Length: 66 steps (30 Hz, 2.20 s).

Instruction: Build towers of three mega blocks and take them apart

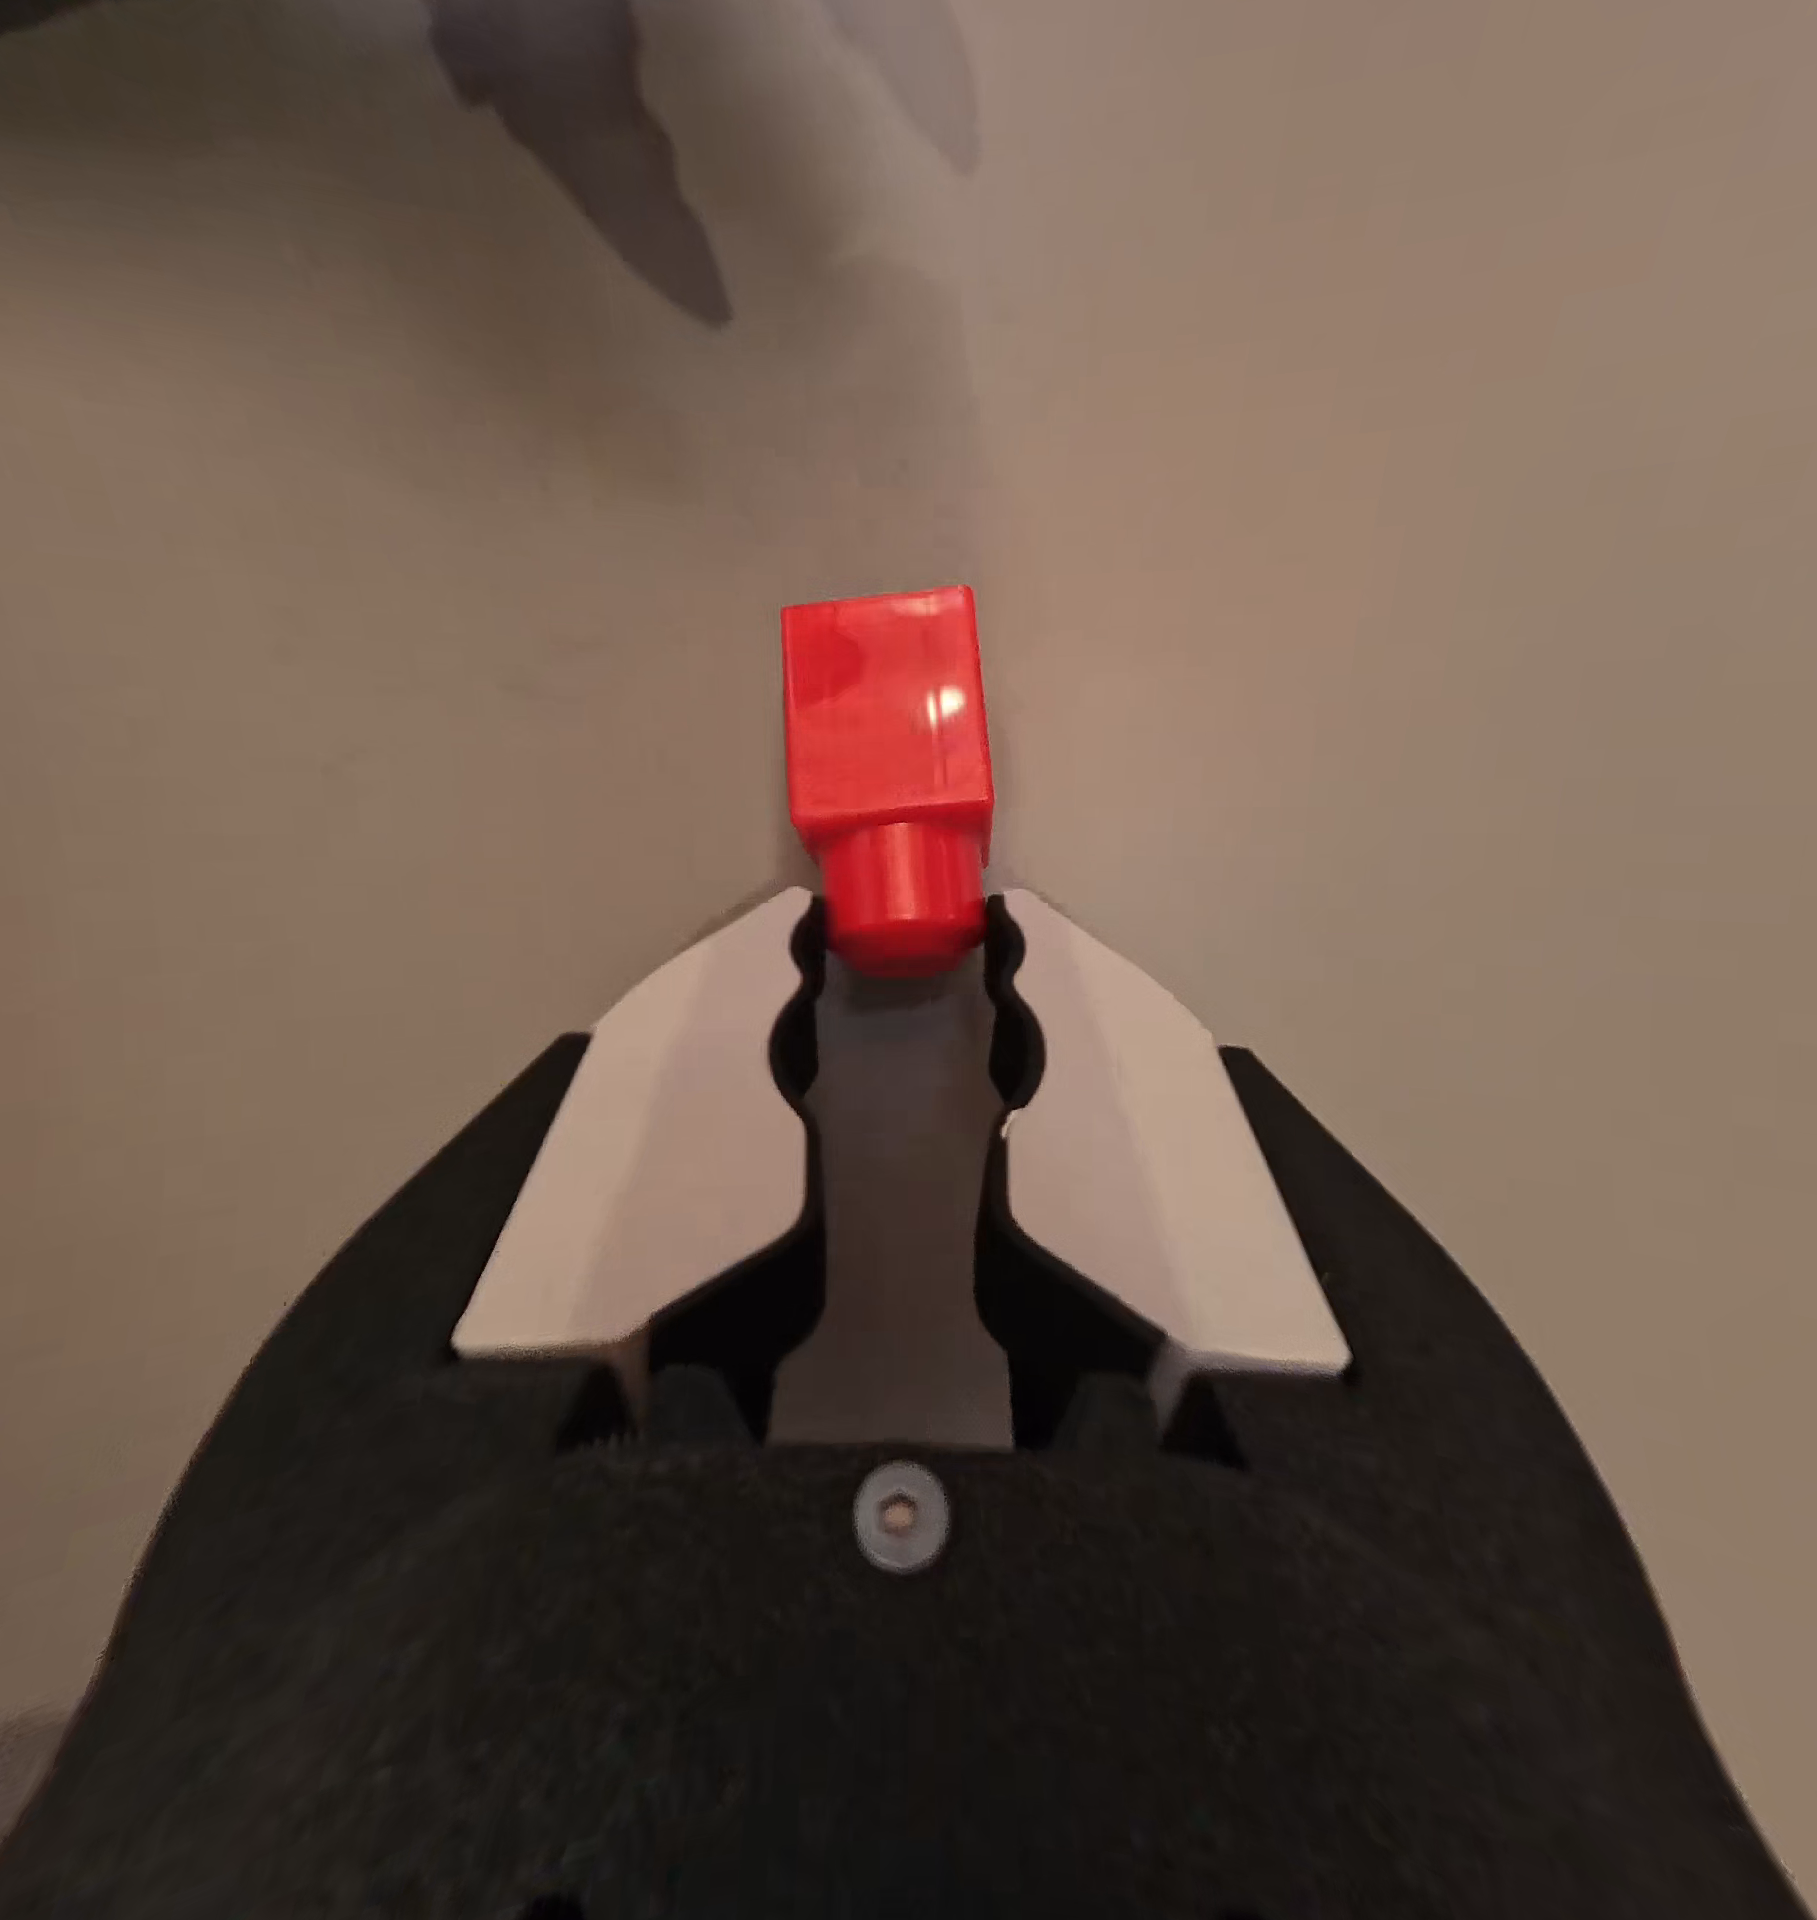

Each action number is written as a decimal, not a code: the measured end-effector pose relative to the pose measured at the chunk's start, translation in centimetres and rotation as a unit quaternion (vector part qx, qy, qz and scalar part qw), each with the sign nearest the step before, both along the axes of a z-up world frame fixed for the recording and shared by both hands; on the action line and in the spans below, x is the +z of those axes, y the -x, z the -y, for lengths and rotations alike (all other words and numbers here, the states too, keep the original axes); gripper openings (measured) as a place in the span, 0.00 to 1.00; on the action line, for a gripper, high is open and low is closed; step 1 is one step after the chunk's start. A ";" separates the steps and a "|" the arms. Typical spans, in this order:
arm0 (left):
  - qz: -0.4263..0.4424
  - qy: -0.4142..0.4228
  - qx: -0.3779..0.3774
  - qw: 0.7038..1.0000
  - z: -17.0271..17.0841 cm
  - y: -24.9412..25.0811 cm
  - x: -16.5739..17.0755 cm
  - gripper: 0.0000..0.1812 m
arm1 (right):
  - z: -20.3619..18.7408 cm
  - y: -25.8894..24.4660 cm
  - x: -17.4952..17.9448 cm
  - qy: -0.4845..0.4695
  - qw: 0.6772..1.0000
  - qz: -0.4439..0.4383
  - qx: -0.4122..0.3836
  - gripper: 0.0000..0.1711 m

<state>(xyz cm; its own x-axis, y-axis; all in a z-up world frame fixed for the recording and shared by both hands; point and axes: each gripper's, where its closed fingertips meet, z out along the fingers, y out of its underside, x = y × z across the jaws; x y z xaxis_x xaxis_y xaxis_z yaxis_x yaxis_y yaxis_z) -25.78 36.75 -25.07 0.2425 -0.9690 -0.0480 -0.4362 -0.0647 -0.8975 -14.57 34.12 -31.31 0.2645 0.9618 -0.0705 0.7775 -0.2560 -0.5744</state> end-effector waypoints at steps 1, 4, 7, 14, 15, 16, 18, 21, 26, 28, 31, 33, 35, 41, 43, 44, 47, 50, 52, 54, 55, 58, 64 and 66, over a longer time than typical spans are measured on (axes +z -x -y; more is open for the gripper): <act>-0.003 -0.001 0.003 1.000 -0.1 0.1 -0.1 0.30 | 0.1 -0.8 0.6 0.003 0.999 0.031 0.012 0.17; -0.018 0.002 0.006 1.000 -0.2 0.3 -0.6 0.30 | 0.6 -4.4 2.3 0.016 0.982 0.180 0.048 0.17; -0.045 -0.004 0.009 0.999 -0.3 0.6 -1.3 0.30 | 1.1 -7.3 3.8 0.038 0.941 0.328 0.077 0.17; -0.048 0.013 0.015 0.999 -0.6 1.2 -1.9 0.30 | 2.1 -7.9 2.5 0.093 0.852 0.501 0.122 0.17; -0.051 0.015 0.016 0.998 -0.6 1.3 -2.1 0.30 | 2.1 -7.8 2.2 0.096 0.844 0.513 0.125 0.17; -0.055 0.019 0.017 0.998 -0.6 1.4 -2.3 0.30 | 2.1 -7.6 1.9 0.096 0.836 0.524 0.128 0.17; -0.060 0.025 0.018 0.998 -0.7 1.5 -2.6 0.30 | 1.7 -7.1 1.8 0.088 0.825 0.543 0.130 0.17; -0.064 0.029 0.015 0.997 -0.6 1.6 -2.8 0.30 | 1.6 -6.1 1.7 0.089 0.818 0.553 0.131 0.17; -0.067 0.030 0.014 0.997 -0.6 1.8 -2.8 0.30 | 1.8 -5.2 1.4 0.097 0.813 0.560 0.126 0.24; -0.067 0.029 0.015 0.997 -0.6 1.8 -2.9 0.31 | 1.5 -5.0 1.5 0.082 0.819 0.553 0.128 0.32; -0.066 0.029 0.015 0.997 -0.6 1.8 -2.9 0.31 | 1.2 -5.0 2.6 0.058 0.839 0.527 0.117 0.44; -0.061 0.024 0.015 0.998 -0.6 1.7 -2.6 0.31 | 1.0 -5.0 4.1 0.027 0.871 0.482 0.093 0.52; -0.053 0.016 0.015 0.998 -0.7 1.6 -2.2 0.31 | 1.1 -4.9 5.8 -0.008 0.913 0.404 0.054 0.56; -0.022 -0.029 0.021 0.999 -0.3 0.7 0.6 0.32 | 3.7 -6.1 9.5 -0.058 0.988 0.080 -0.123 0.61; -0.007 -0.047 0.027 0.998 0.4 0.4 2.8 0.33 | 5.3 -7.4 9.8 -0.052 0.983 -0.007 -0.177 0.62; -0.004 -0.060 0.030 0.998 0.9 0.3 4.1 0.34 | 6.2 -8.1 9.7 -0.043 0.979 -0.038 -0.196 0.60; -0.017 -0.106 0.049 0.993 2.6 1.6 8.2 0.37 | 9.1 -9.2 9.3 -0.017 0.968 -0.119 -0.219 0.49; -0.049 -0.125 0.079 0.988 4.5 5.4 11.5 0.38 | 10.9 -10.1 8.5 -0.010 0.956 -0.159 -0.246 0.50; -0.088 -0.127 0.099 0.983 5.5 9.3 12.3 0.37 | 11.8 -10.6 7.9 -0.015 0.953 -0.163 -0.255 0.50; -0.142 -0.112 0.132 0.974 6.2 14.2 12.0 0.37 | 12.6 -10.8 7.5 -0.021 0.952 -0.165 -0.256 0.51; -0.171 -0.089 0.155 0.969 6.5 16.9 11.3 0.37 | 12.9 -10.9 7.3 -0.021 0.952 -0.165 -0.259 0.51; -0.245 0.002 0.238 0.940 7.6 24.6 8.7 0.35 | 13.5 -10.9 7.0 -0.018 0.950 -0.166 -0.263 0.51; -0.260 0.206 0.374 0.866 10.3 31.2 3.5 0.33 | 13.5 -10.4 7.4 -0.024 0.950 -0.173 -0.259 0.51; -0.251 0.239 0.406 0.845 10.6 32.1 2.7 0.30 | 13.6 -10.3 7.6 -0.022 0.951 -0.175 -0.255 0.51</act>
